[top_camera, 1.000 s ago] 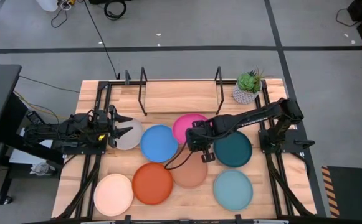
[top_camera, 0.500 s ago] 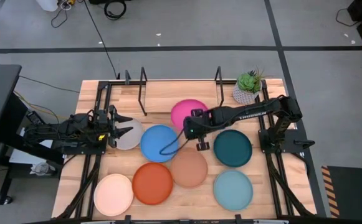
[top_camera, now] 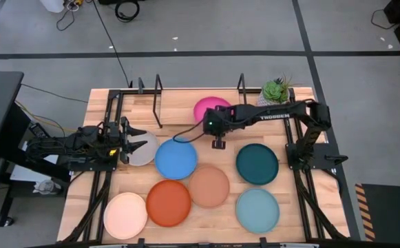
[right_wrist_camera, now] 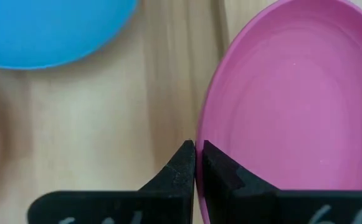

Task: Place and stack plates onto a shelf
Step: Put the pink plate on the shelf

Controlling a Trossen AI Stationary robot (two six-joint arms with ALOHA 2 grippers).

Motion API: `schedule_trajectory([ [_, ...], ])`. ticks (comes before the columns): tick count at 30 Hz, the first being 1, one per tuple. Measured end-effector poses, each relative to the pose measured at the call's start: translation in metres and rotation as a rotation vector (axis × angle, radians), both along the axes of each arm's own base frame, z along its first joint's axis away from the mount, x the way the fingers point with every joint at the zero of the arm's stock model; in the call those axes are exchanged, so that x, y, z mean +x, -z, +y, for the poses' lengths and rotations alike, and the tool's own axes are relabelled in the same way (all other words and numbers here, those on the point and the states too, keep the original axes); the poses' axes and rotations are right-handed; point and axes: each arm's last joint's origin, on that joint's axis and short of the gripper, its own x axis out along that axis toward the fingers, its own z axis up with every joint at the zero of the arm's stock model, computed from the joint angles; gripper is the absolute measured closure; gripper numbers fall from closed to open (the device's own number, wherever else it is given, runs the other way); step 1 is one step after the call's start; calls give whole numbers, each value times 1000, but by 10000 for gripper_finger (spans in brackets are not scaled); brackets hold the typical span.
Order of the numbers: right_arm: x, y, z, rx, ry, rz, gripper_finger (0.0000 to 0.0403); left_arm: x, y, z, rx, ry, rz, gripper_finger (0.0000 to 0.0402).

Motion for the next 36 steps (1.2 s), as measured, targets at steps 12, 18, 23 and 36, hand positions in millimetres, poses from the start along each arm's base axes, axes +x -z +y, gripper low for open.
schedule_trajectory([
  [12, -13, 26, -29, -49, 49, 30, 380, 0, 0, 0, -25, 1, 1, 205],
  [18, -17, 31, -38, -53, 57, 32, 380, 0, 1, 0, -25, 1, 1, 205],
  [23, -18, 35, -39, -59, 48, 33, 380, 0, 1, 0, -28, 1, 1, 205],
  [36, -21, 42, -38, -63, 33, 42, 376, 0, 1, 0, -30, 1, 2, 205],
])
